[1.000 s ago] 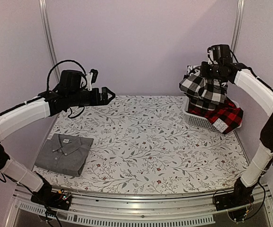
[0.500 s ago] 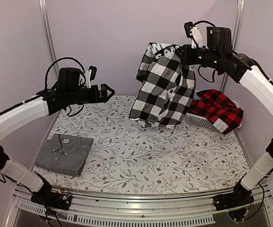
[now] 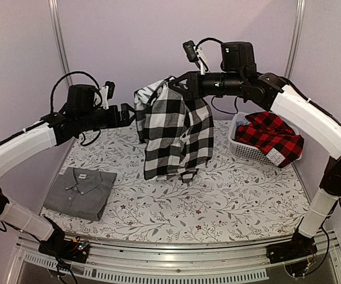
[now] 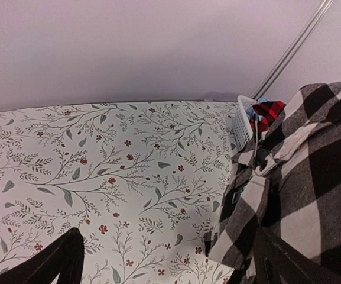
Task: Fold and stack the long sleeve shirts
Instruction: Place the crumpled shirt at the center of the board, then flatten out the crumpled shirt at the center of the board.
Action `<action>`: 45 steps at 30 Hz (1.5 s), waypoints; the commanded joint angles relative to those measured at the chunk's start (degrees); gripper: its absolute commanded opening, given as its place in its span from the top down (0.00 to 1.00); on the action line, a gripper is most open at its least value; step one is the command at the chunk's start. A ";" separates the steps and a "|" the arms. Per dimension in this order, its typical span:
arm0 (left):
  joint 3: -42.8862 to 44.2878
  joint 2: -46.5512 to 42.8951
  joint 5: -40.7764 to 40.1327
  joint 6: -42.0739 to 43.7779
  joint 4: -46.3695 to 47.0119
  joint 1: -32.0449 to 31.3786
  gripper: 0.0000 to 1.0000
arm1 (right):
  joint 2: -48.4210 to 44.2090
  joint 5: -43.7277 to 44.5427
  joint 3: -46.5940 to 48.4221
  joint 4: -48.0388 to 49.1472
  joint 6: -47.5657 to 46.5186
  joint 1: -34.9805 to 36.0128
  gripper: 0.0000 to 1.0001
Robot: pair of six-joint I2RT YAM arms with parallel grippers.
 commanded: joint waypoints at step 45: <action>-18.19 18.87 14.52 -11.35 6.34 -8.09 0.31 | 0.13 33.55 -35.70 -14.16 14.98 15.19 0.31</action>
